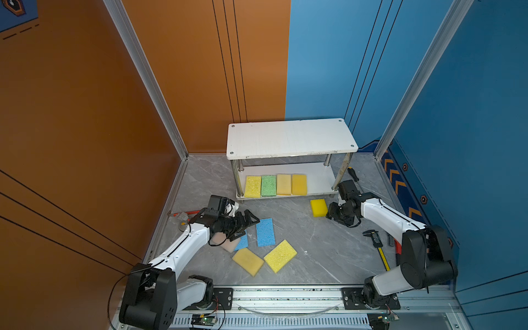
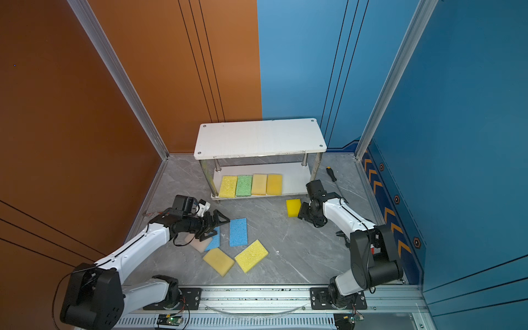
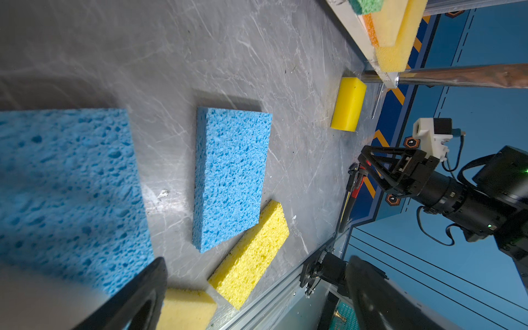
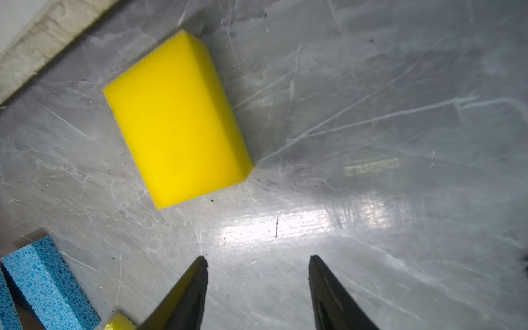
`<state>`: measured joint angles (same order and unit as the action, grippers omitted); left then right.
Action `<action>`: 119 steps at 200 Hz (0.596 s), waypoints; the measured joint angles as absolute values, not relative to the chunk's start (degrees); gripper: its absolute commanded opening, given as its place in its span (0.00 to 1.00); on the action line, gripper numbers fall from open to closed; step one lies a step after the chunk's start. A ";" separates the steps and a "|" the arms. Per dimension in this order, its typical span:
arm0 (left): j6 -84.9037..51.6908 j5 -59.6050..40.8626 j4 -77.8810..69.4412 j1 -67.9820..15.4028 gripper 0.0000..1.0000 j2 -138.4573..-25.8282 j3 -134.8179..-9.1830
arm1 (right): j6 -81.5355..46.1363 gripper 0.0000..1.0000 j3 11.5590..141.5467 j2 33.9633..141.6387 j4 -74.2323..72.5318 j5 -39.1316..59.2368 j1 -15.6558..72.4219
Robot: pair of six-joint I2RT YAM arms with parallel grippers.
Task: Place and organize the cleaning sponges onto the shelf
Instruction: 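Grasp the small bright yellow sponge with the right gripper and lift it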
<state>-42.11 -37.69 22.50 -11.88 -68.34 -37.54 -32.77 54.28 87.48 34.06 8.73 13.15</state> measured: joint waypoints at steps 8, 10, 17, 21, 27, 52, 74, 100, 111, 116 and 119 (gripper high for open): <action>-42.30 -37.78 22.48 -12.05 0.98 -68.31 -37.54 | -32.77 0.58 54.28 88.20 33.04 8.73 13.02; -42.41 -37.78 22.48 -12.08 0.98 -68.31 -37.54 | -32.77 0.58 54.28 88.36 32.80 8.75 12.93; -42.54 -37.80 22.50 -12.12 0.98 -68.29 -37.54 | -32.77 0.58 54.33 88.86 31.94 8.75 12.73; -42.74 -37.80 22.50 -12.21 0.98 -68.29 -37.54 | -32.77 0.58 54.41 89.21 31.46 8.78 12.62; -42.96 -37.80 22.50 -12.38 0.98 -68.29 -37.54 | -32.77 0.58 54.63 89.67 30.92 8.80 12.43; -43.55 -37.80 22.50 -12.45 0.98 -68.03 -37.54 | -32.75 0.58 55.57 91.66 28.29 8.97 11.60; -43.86 -37.78 22.55 -12.53 0.98 -67.33 -37.54 | -32.77 0.57 55.77 92.88 26.17 9.26 10.90; -43.99 -37.78 22.63 -12.82 0.98 -66.61 -37.54 | -32.84 0.54 55.83 94.56 23.90 10.02 10.81; -44.01 -37.74 22.79 -12.82 0.98 -66.35 -37.54 | -32.93 0.52 55.83 95.55 22.92 10.46 10.81; -44.05 -37.69 22.90 -12.82 0.98 -66.17 -37.52 | -32.99 0.51 55.83 95.98 22.52 10.70 10.81; -44.07 -37.65 22.94 -12.82 0.98 -66.11 -37.52 | -33.04 0.51 55.83 96.20 22.31 10.72 10.83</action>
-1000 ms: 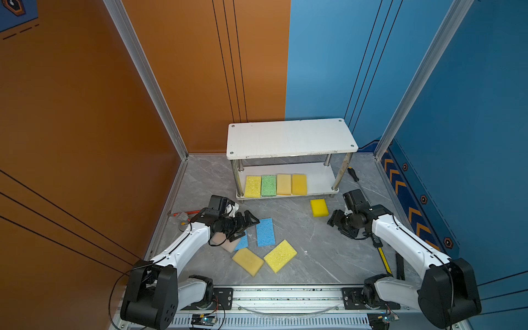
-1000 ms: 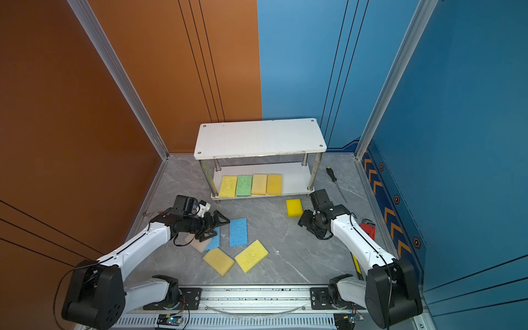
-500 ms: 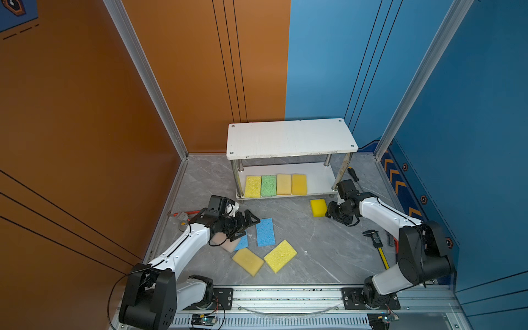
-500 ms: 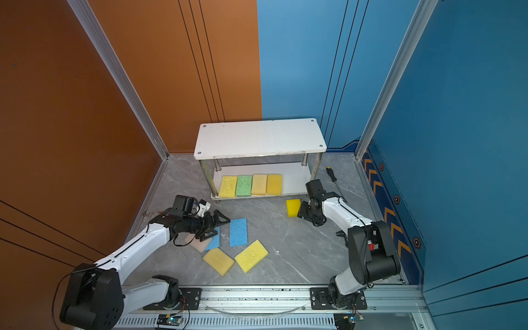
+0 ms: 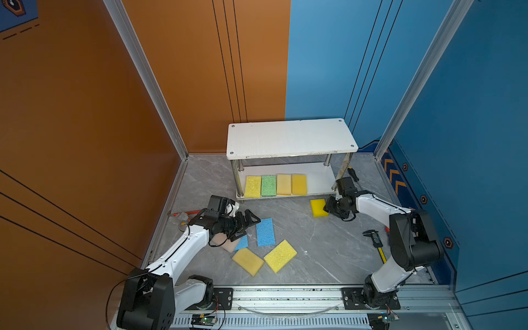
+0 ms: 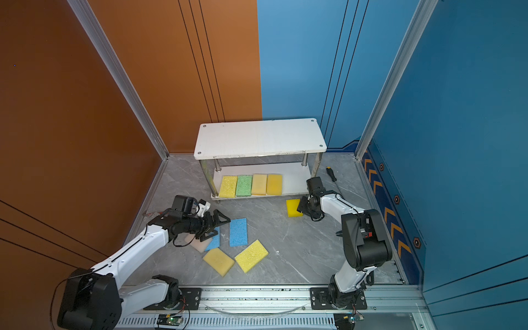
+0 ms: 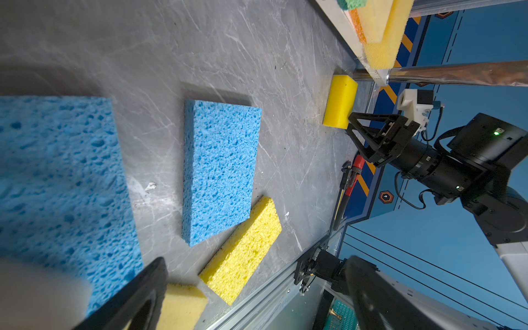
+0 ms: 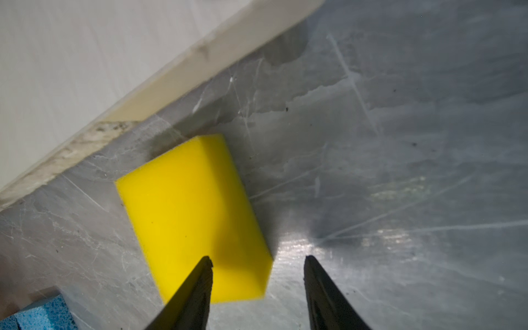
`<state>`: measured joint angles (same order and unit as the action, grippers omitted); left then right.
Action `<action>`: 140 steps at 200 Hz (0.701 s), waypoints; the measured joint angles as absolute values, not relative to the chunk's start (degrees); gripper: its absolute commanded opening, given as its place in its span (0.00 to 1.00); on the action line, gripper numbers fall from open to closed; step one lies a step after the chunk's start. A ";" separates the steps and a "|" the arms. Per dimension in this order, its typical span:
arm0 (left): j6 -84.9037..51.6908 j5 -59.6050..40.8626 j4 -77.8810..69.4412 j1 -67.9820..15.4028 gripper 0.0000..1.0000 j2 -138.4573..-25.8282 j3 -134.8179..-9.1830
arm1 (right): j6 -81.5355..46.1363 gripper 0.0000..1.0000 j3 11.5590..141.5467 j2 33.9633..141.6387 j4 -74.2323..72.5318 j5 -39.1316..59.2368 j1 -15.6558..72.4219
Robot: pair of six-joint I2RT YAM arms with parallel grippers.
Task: Place and organize the cleaning sponges onto the shelf
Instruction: 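Grasp the small bright yellow sponge with the right gripper and lift it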
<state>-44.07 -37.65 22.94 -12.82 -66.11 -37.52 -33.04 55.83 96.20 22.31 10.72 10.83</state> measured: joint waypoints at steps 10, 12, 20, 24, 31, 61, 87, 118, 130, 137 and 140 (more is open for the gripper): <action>-44.31 -37.56 23.11 -12.82 0.98 -65.73 -37.52 | -33.21 0.48 55.83 96.82 21.67 10.96 10.87; -44.40 -37.54 23.16 -12.82 0.98 -65.65 -37.52 | -33.26 0.48 55.83 96.88 21.54 11.05 10.87; -44.45 -37.54 23.27 -12.82 0.98 -65.32 -37.52 | -33.45 0.46 55.83 97.23 21.06 11.40 10.94; -44.45 -37.52 23.29 -12.82 0.98 -65.21 -37.52 | -33.43 0.44 55.83 97.34 20.88 11.57 10.98; -44.47 -37.52 23.40 -12.82 0.98 -65.01 -37.52 | -33.52 0.42 55.83 97.49 20.53 11.77 11.05; -44.49 -37.21 23.53 -12.82 0.98 -64.93 -37.52 | -34.39 0.30 55.94 97.76 19.79 11.99 11.55; -44.49 -36.95 23.62 -12.75 0.98 -64.93 -37.52 | -34.79 0.18 56.10 97.76 19.42 12.19 11.68; -44.47 -36.75 23.64 -12.69 0.98 -64.93 -37.52 | -34.96 0.09 56.10 97.73 19.38 12.21 11.75; -44.42 -36.71 23.64 -12.71 0.98 -64.93 -37.52 | -34.94 0.09 56.10 97.73 19.35 12.21 11.99; -44.38 -36.73 23.62 -12.71 0.98 -64.95 -37.52 | -34.92 0.09 56.10 97.71 19.38 12.19 12.10; -44.38 -36.73 23.62 -12.71 0.98 -64.97 -37.52 | -34.92 0.08 56.10 97.69 19.38 12.19 12.14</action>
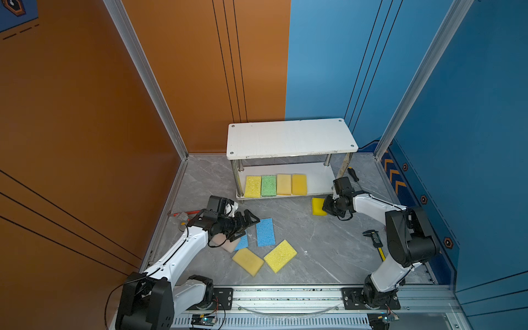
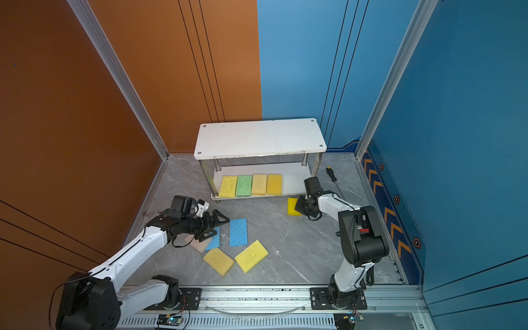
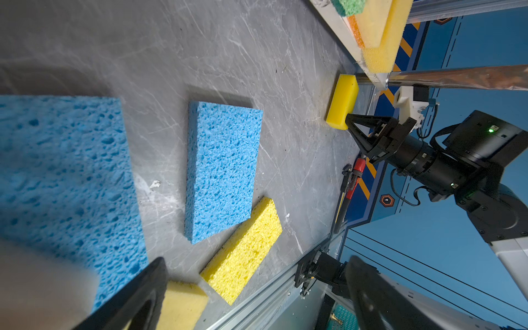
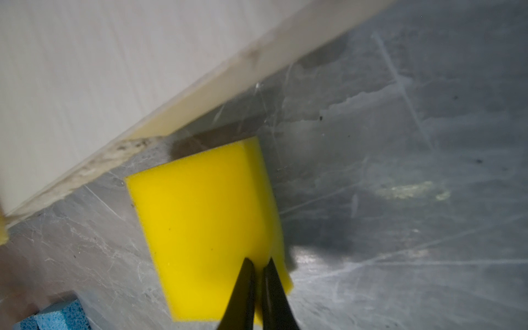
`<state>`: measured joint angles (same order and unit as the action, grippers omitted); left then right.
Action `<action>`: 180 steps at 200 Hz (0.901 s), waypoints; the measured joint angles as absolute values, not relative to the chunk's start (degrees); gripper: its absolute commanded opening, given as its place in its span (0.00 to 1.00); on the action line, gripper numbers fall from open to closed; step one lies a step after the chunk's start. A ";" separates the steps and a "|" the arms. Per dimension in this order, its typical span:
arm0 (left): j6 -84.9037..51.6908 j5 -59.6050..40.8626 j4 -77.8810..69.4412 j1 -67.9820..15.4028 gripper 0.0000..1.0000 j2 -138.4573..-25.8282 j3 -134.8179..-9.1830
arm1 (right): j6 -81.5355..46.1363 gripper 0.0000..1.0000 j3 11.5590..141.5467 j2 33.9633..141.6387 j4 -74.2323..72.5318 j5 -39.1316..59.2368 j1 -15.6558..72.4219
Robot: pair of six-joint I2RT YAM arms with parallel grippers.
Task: Place and organize the cleaning sponges onto the shelf
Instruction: 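Grasp the small bright yellow sponge with the right gripper and lift it, then bring the bright yellow sponge toward the left gripper while the left gripper approaches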
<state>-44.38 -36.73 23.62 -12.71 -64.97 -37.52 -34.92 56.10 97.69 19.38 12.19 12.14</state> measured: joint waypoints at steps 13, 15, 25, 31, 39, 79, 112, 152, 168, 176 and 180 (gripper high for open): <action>-44.12 -37.12 23.62 -12.95 0.98 -65.41 -37.56 | -34.92 0.08 56.10 97.30 19.66 12.21 12.53; -43.94 -37.19 23.62 -13.08 0.98 -65.54 -37.58 | -34.92 0.08 56.10 97.17 19.75 12.19 12.62; -43.70 -37.54 23.59 -13.69 0.98 -66.22 -37.76 | -34.92 0.08 56.07 96.25 20.49 12.21 13.15; -43.51 -37.82 23.57 -14.22 0.98 -66.61 -37.89 | -34.92 0.08 55.96 95.33 20.93 12.21 13.58; -43.46 -38.11 23.35 -14.92 0.98 -67.00 -38.04 | -34.94 0.08 55.66 93.73 21.52 12.23 14.26; -44.91 -39.97 18.41 -18.48 0.98 -68.05 -38.41 | -36.42 0.08 51.44 82.32 24.53 13.28 19.88; -49.06 -41.28 10.04 -20.71 0.98 -70.24 -38.54 | -39.64 0.08 47.99 74.22 26.94 14.81 24.88; -53.12 -41.91 2.31 -23.35 0.98 -74.83 -41.21 | -41.89 0.08 48.84 71.66 27.73 17.19 27.70; -54.52 -42.15 -0.64 -24.34 0.98 -76.29 -42.59 | -42.37 0.08 50.43 71.66 27.99 18.15 29.08; -55.57 -42.30 -2.59 -24.69 0.99 -76.71 -42.85 | -42.52 0.08 51.33 71.66 27.94 18.70 29.74; -56.01 -42.28 -3.44 -24.84 0.99 -76.79 -42.89 | -42.68 0.08 51.70 71.66 27.94 18.98 30.02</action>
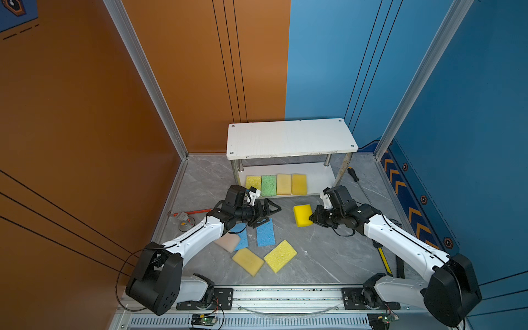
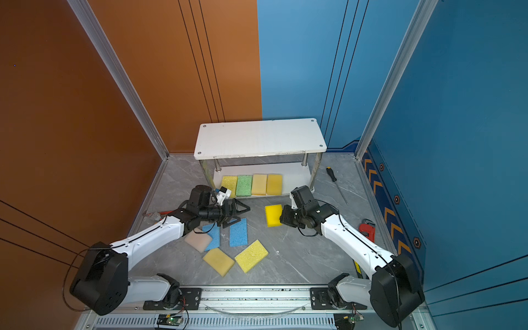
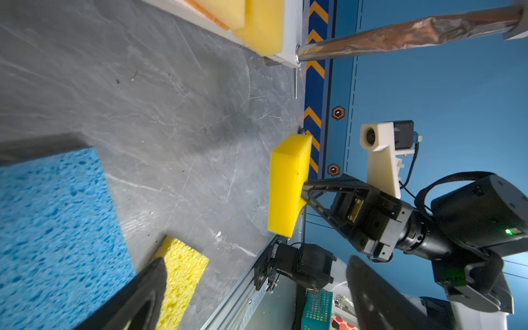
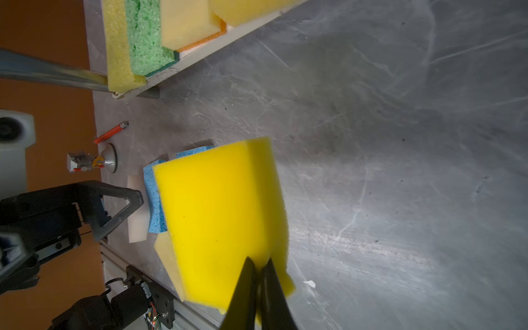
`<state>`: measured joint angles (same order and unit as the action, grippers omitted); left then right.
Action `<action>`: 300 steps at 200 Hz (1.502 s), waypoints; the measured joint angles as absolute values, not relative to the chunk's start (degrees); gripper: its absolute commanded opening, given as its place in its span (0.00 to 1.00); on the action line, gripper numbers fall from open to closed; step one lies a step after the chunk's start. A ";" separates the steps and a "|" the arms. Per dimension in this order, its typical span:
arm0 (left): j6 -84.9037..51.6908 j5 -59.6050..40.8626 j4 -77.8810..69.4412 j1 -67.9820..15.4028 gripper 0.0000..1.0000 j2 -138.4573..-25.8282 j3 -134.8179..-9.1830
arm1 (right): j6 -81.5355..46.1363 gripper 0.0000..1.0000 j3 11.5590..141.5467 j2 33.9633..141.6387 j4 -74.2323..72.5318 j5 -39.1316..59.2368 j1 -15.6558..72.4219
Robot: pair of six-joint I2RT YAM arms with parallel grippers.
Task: Place and organize the cleaning sponges onto the shelf
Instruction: 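Bring the bright yellow sponge toward the left gripper while the left gripper approaches, then grip the bright yellow sponge with the left gripper while the right holds it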
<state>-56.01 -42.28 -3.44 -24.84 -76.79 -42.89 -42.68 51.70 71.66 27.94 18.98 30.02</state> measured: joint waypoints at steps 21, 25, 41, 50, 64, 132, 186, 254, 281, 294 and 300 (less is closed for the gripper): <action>-58.02 -42.30 -6.90 -25.58 1.00 -77.36 -43.00 | -43.16 0.08 53.87 71.68 27.94 19.92 31.66; -58.17 -42.33 -7.29 -25.71 1.00 -77.56 -43.11 | -43.40 0.08 54.26 71.72 27.94 19.97 31.99; -58.96 -42.33 -8.71 -26.37 0.98 -78.26 -43.42 | -43.62 0.08 55.68 71.92 27.88 20.29 33.10; -59.46 -42.33 -9.23 -26.72 0.96 -78.56 -43.53 | -43.79 0.08 56.25 72.27 27.88 20.58 33.63; -59.86 -42.30 -9.74 -27.20 0.94 -78.72 -43.57 | -43.86 0.08 56.97 73.14 27.86 20.84 34.26; -60.88 -42.35 -10.55 -27.83 0.75 -78.72 -44.16 | -45.10 0.08 58.59 76.75 26.65 20.91 36.91; -61.06 -42.33 -11.05 -27.81 0.63 -78.72 -44.16 | -45.54 0.08 59.77 78.87 24.80 21.26 38.00; -62.63 -42.33 -13.52 -27.11 0.32 -78.72 -44.07 | -46.78 0.11 60.34 79.24 24.10 22.15 38.04; -62.65 -42.35 -13.63 -26.39 0.27 -78.78 -44.05 | -47.92 0.13 60.38 79.24 23.16 22.35 38.04; -62.81 -42.57 -13.74 -25.98 0.27 -78.85 -44.05 | -48.31 0.18 60.38 79.24 22.85 22.37 37.98; -62.85 -42.70 -13.78 -25.85 0.27 -78.87 -44.05 | -48.51 0.24 60.38 79.20 22.74 22.39 37.89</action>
